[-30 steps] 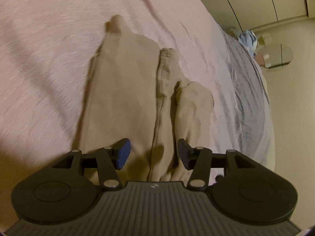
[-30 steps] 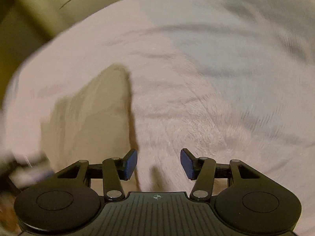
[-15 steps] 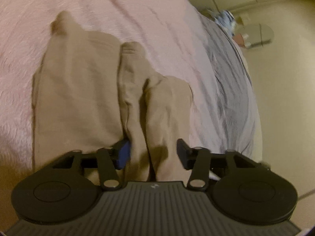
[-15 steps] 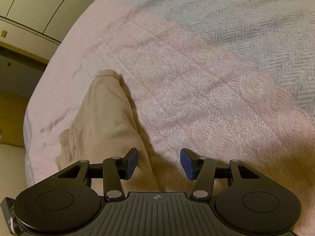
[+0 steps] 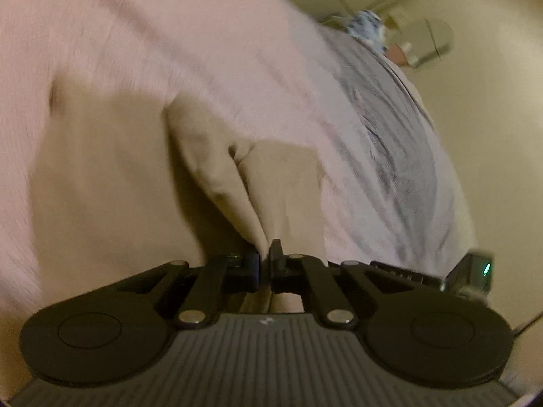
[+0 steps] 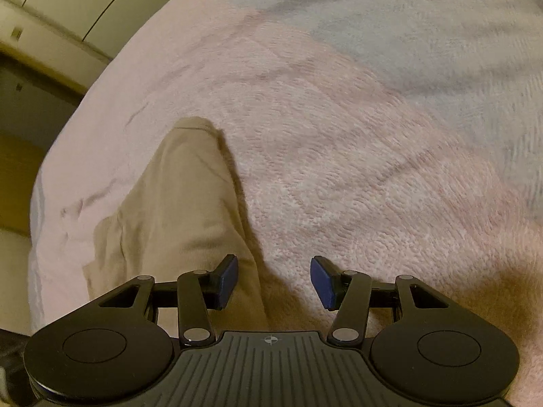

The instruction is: Fold clothes

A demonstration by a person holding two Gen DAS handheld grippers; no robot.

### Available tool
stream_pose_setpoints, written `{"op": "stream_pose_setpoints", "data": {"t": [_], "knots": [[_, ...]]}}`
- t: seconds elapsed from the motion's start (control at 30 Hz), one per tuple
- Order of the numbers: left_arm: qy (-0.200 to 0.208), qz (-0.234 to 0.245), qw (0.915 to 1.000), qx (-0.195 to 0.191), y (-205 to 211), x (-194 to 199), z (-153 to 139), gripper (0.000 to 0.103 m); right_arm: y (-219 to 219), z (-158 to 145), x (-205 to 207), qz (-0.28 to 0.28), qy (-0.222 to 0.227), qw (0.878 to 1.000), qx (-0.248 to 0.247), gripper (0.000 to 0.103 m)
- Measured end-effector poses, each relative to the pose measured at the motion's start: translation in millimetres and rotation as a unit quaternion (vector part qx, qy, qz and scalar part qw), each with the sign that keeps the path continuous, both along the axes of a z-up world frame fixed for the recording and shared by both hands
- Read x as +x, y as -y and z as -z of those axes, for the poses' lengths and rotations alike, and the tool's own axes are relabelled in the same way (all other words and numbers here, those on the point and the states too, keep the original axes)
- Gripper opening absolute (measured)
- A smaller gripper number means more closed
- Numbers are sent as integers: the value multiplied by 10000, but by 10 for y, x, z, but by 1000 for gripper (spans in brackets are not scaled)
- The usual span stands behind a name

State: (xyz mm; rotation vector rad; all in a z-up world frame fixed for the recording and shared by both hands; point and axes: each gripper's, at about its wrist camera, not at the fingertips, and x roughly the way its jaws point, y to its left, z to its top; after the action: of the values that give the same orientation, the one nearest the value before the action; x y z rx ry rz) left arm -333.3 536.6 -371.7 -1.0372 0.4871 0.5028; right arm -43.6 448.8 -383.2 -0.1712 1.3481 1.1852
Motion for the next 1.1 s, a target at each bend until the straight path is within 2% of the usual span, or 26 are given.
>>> {"op": "stream_pose_setpoints", "data": {"t": [0.03, 0.1, 0.2, 0.33, 0.47, 0.53, 0.57, 0.6, 0.67, 0.8, 0.93, 1.0, 1.1], "knots": [[-61, 29, 9997, 255, 33, -31, -127, 3, -17, -42, -55, -141, 97, 9998, 57, 52], [-2, -157, 9991, 389, 49, -247, -303, 2, -67, -137, -200, -462, 187, 9985, 208, 52], [-194, -398, 9976, 524, 42, -537, -391, 3, -147, -202, -460, -964, 281, 9944, 330, 52], [-598, -697, 9957, 68, 0, -825, 19, 3, -186, -128, -784, -1492, 639, 9862, 321, 52], [-397, -819, 9958, -14, 33, -909, 251, 3, -79, -131, -883, -1635, 1008, 9805, 417, 53], [-213, -928, 9953, -168, 14, -982, 264, 4, 35, -194, -857, -1656, 1101, 9785, 538, 53], [-112, -994, 9943, -363, 15, -1012, 279, 8, 105, -237, -840, -1667, 1145, 9774, 608, 53], [-10, -1060, 9928, -557, 16, -1043, 294, 18, 187, -279, -824, -1704, 1195, 9757, 681, 53], [191, -1188, 9883, -941, 19, -1103, 323, 24, 346, -358, -793, -1787, 1326, 9719, 770, 53], [77, -973, 9908, -939, 79, -1096, 301, 24, 747, -454, -715, -1710, 1500, 9717, 641, 53], [110, -1017, 9882, -1137, 178, -1227, 276, 27, 1079, -554, -673, -1684, 1387, 9731, 744, 53], [157, -1095, 9847, -1343, 245, -1302, 281, 28, 1213, -602, -782, -2040, 1566, 9625, 867, 53], [326, -1204, 9787, -1628, 369, -1412, 346, 29, 1305, -562, -1050, -2644, 2063, 9374, 939, 53]]}}
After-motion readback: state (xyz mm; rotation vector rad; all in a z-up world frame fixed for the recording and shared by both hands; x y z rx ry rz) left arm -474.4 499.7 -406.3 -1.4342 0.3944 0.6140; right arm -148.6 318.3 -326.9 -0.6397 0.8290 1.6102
